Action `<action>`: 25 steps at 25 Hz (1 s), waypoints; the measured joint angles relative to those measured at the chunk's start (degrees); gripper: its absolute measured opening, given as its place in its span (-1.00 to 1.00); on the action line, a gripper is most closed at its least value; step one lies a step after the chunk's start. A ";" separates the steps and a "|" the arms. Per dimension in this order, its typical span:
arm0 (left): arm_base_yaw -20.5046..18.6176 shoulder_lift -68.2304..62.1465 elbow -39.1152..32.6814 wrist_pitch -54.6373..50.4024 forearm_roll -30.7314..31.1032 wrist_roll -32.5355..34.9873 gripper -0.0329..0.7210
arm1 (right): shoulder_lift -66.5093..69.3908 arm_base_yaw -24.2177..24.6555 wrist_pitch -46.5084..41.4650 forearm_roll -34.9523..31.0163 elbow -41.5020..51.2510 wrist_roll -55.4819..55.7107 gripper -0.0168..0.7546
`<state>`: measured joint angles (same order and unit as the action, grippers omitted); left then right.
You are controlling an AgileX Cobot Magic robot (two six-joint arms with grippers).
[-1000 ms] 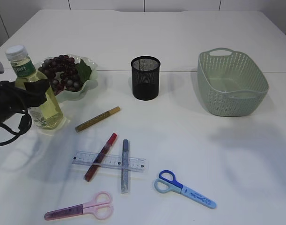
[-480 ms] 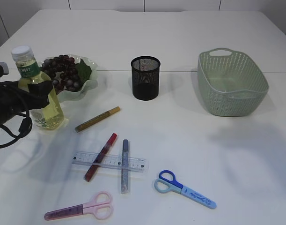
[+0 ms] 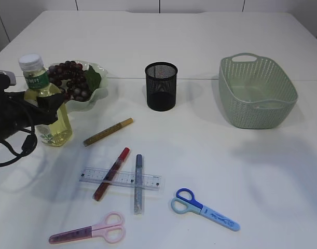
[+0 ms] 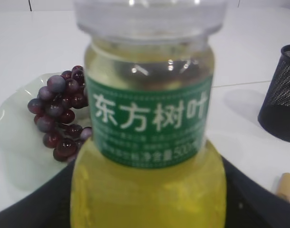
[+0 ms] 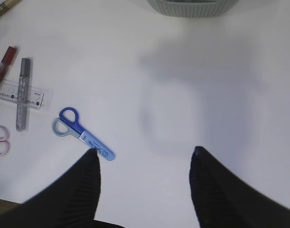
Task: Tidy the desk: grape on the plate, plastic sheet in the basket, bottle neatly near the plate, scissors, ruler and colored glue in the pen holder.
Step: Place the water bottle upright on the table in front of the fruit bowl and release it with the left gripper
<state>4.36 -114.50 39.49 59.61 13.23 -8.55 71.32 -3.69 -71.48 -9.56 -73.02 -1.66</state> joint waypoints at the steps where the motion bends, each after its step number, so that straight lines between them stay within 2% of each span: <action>1: 0.00 0.00 0.11 -0.38 0.00 0.84 0.45 | 0.00 0.00 0.00 0.00 0.00 0.00 0.26; 8: 0.00 0.00 0.53 -2.25 -0.45 2.46 0.51 | 0.00 0.00 0.00 0.00 0.00 0.00 0.26; 16: 0.00 0.11 0.90 -6.89 -2.36 2.57 0.72 | 0.00 0.00 0.00 0.00 0.00 0.00 0.26; 25: 0.00 0.11 0.90 -1.22 -2.91 2.91 0.73 | 0.00 0.00 0.00 0.00 0.00 0.00 0.26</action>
<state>4.36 -114.39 40.39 58.39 10.32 -5.65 71.32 -3.69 -71.48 -9.56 -73.02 -1.66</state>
